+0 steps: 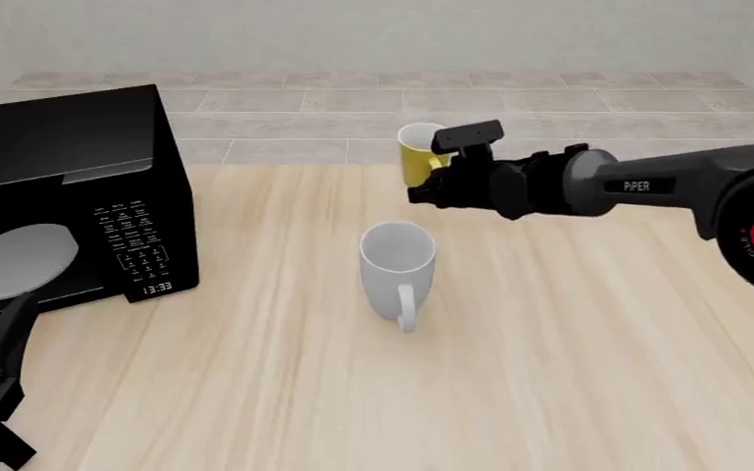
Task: Put the yellow and white mug to the front of the white mug.
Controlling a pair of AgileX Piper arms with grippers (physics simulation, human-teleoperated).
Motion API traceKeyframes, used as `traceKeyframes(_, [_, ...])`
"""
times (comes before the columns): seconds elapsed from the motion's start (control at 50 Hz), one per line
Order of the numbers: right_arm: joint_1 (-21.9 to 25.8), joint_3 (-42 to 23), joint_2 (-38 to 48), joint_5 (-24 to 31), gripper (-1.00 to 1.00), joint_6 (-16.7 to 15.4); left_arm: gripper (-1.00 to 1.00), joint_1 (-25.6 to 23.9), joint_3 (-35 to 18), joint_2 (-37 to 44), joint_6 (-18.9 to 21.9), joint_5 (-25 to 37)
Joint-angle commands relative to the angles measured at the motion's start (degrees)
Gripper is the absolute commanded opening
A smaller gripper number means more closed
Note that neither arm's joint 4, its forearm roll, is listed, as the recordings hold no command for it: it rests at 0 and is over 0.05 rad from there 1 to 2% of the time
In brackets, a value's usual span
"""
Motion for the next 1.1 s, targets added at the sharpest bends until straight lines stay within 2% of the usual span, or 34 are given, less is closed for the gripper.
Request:
traceKeyframes(0.02, [0.5, -3.6, 3.2, 1.1, -1.0, 0.4, 1.0, 0.0, 0.0, 0.0, 0.0, 0.0])
traceKeyframes(0.26, [0.5, -5.6, 6.4, 1.6, -1.0, 1.0, 1.0, 0.0, 0.0, 0.0, 0.0, 0.0])
traceKeyframes(1.1, [0.9, -6.0, 9.8, 1.9, -1.0, 3.3, 1.0, 0.0, 0.0, 0.0, 0.0, 0.0])
